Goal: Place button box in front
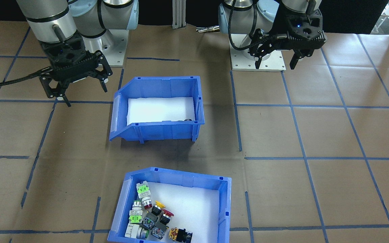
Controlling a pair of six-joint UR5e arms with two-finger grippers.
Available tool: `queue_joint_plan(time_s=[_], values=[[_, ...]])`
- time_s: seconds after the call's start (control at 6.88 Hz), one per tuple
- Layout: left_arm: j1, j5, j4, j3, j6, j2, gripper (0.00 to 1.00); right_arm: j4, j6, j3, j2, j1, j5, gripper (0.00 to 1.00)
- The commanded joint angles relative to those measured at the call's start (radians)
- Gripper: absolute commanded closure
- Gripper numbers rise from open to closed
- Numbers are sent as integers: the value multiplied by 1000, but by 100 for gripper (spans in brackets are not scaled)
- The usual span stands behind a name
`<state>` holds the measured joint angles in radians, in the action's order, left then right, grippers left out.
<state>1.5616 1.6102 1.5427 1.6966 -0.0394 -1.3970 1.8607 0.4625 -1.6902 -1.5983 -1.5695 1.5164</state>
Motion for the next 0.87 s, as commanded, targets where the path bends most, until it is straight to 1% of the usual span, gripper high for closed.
queue_joint_plan(time_s=[0.0,0.15,0.29,0.44,0.58,0.73], values=[[0,2,-18,2,-2,0,0,-102,-314,160,104,23,4,0],[0,2,-16,2,-1,3,0,-144,-388,179,115,25,5,0],[0,5,15,5,-1,25,0,-147,-445,172,116,22,7,0],[2,2,43,3,-1,26,0,-167,-476,150,113,22,17,0],[2,1,45,3,-1,26,0,-167,-482,127,104,22,39,0],[2,1,46,3,-1,26,0,-161,-482,126,104,22,86,0]])
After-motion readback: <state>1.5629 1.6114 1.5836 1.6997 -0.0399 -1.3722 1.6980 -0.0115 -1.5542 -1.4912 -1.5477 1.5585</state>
